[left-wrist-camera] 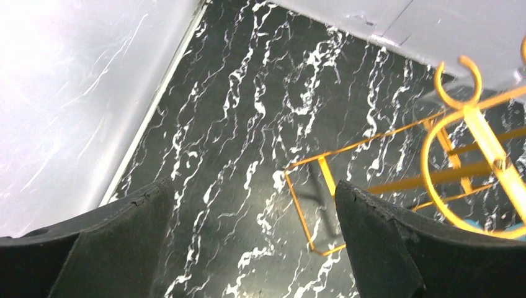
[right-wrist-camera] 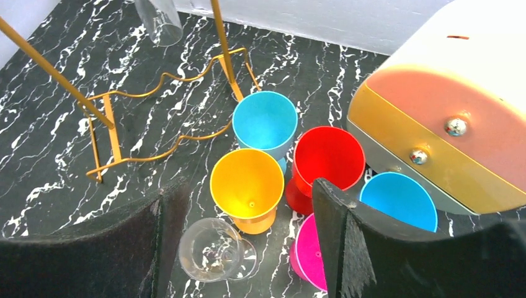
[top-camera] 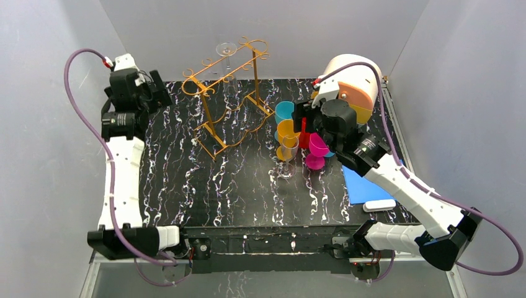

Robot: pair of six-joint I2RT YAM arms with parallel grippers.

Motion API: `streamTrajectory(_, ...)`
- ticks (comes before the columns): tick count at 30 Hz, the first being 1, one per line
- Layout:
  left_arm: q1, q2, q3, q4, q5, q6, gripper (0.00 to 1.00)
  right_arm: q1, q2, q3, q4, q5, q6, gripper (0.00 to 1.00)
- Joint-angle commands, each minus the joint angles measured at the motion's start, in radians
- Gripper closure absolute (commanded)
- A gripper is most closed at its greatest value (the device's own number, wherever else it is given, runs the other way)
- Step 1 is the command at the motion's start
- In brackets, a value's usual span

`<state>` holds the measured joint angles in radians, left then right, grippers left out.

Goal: Take the wine glass off the wine glass rack
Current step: Adjust the wine rack at the center of the board.

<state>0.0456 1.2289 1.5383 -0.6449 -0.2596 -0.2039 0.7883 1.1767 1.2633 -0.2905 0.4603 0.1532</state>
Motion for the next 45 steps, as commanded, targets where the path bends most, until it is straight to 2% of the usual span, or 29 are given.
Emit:
streamTrajectory(1, 0.068, 0.147, 0.152, -0.018, 0.187, -0.033, 0.02, -0.001, -0.051, -0.027, 0.110, 0.062, 0.004, 0.20)
streamTrajectory(5, 0.117, 0.316, 0.355, -0.017, 0.437, -0.071, 0.02, 0.000, -0.058, -0.022, 0.110, 0.113, 0.073, 0.20)
streamTrajectory(7, 0.123, 0.381, 0.448, 0.020, 0.461, -0.112, 0.02, 0.000, -0.076, -0.026, 0.131, 0.083, 0.108, 0.20)
streamTrajectory(10, 0.158, 0.457, 0.490, 0.144, 0.594, -0.216, 0.02, 0.000, -0.101, -0.068, 0.205, 0.053, 0.159, 0.20)
streamTrajectory(13, 0.175, 0.547, 0.561, 0.277, 0.790, -0.340, 0.02, -0.001, -0.090, -0.043, 0.162, 0.019, 0.201, 0.20)
streamTrajectory(18, 0.173, 0.681, 0.610, 0.544, 0.965, -0.556, 0.05, -0.001, -0.118, -0.049, 0.113, 0.060, 0.276, 0.20)
streamTrajectory(20, 0.165, 0.753, 0.677, 0.550, 1.022, -0.614, 0.08, -0.001, -0.133, -0.071, 0.117, 0.071, 0.281, 0.20)
streamTrajectory(22, 0.140, 0.813, 0.735, 0.547, 1.023, -0.656, 0.14, -0.001, -0.140, -0.071, 0.096, 0.101, 0.326, 0.20)
streamTrajectory(28, 0.057, 0.922, 0.854, 0.512, 0.994, -0.655, 0.20, -0.001, -0.218, -0.135, 0.109, 0.111, 0.445, 0.22)
streamTrajectory(34, 0.033, 0.935, 0.841, 0.514, 0.981, -0.625, 0.20, 0.000, -0.241, -0.134, 0.046, 0.126, 0.453, 0.21)
streamTrajectory(45, -0.031, 0.899, 0.795, 0.553, 0.922, -0.552, 0.21, 0.000, -0.126, -0.076, -0.003, 0.007, 0.481, 0.19)
